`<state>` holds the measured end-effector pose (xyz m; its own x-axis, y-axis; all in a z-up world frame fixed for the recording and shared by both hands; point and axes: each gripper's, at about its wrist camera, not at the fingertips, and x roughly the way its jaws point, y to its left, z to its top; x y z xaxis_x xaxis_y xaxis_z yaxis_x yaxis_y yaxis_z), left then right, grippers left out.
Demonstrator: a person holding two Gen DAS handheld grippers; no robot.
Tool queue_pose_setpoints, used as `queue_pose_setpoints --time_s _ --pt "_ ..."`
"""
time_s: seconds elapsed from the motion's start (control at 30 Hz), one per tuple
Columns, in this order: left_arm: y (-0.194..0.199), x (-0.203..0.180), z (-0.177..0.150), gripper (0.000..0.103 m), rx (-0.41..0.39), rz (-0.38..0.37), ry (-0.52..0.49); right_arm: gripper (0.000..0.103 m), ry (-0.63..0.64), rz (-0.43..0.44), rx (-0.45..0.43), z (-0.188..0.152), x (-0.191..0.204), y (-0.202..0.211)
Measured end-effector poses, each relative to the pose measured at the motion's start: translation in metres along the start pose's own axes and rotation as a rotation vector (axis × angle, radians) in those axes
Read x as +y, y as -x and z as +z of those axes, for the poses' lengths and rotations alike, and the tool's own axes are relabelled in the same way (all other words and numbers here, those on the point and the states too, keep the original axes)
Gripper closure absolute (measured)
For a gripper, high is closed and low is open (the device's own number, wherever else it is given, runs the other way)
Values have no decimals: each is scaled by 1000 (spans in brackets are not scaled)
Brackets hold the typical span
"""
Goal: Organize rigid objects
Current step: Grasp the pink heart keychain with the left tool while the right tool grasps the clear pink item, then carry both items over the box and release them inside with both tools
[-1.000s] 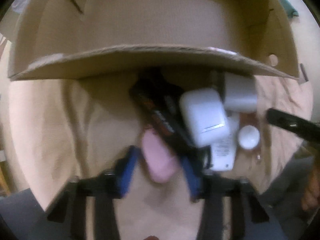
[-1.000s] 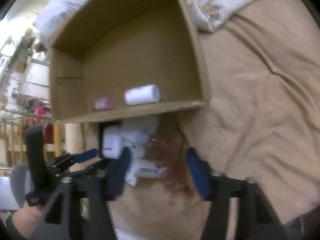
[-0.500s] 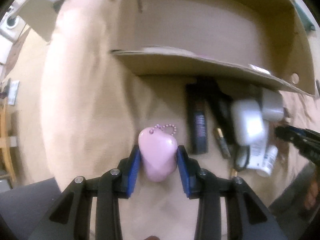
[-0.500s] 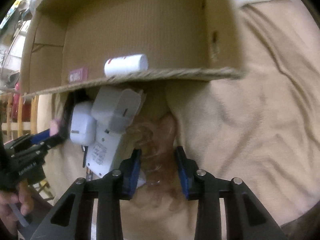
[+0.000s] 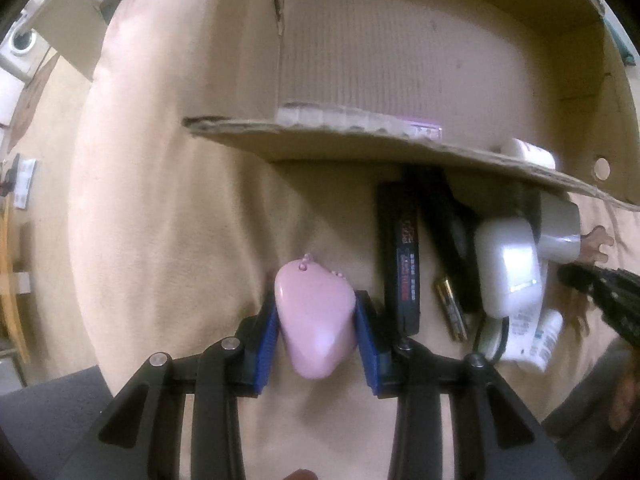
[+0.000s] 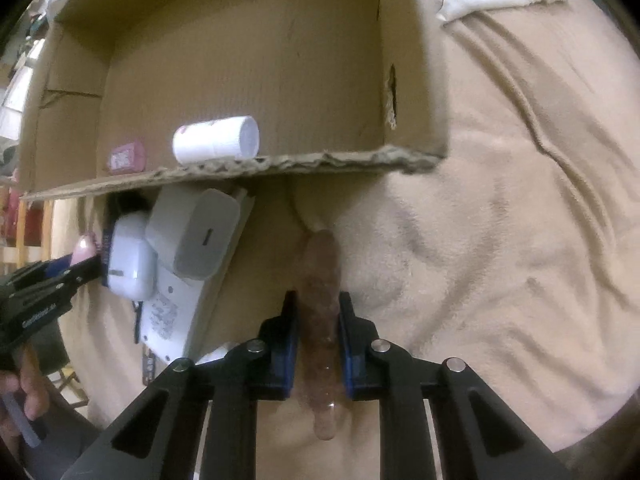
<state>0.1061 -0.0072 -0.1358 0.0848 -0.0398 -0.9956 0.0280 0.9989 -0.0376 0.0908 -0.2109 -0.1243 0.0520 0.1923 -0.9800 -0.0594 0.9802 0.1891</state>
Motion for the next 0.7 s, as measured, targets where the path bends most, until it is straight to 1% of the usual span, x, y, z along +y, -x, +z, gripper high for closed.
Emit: queue_pose_setpoints --time_s 0.07,0.17,0.23,0.37,0.43,0.57,0.7 --pt "5 8 -3 70 -6 -5 -2 84 11 -4 -25 -3 1 9" --pt "16 29 -21 70 -23 -11 1 84 -4 18 -42 -10 -1 17" --pt "24 29 -28 70 -51 0 -9 84 -13 28 -58 -14 -6 26" --pt "51 21 -46 70 -131 35 -57 84 0 45 -98 -21 -10 42" --pt "63 19 -57 70 -162 38 -59 84 8 46 -113 -28 -7 48" --pt "90 17 -72 70 -224 50 -59 84 16 81 -153 -30 -5 63" --pt "117 14 -75 70 -294 72 -47 84 25 100 -191 -40 -8 81"
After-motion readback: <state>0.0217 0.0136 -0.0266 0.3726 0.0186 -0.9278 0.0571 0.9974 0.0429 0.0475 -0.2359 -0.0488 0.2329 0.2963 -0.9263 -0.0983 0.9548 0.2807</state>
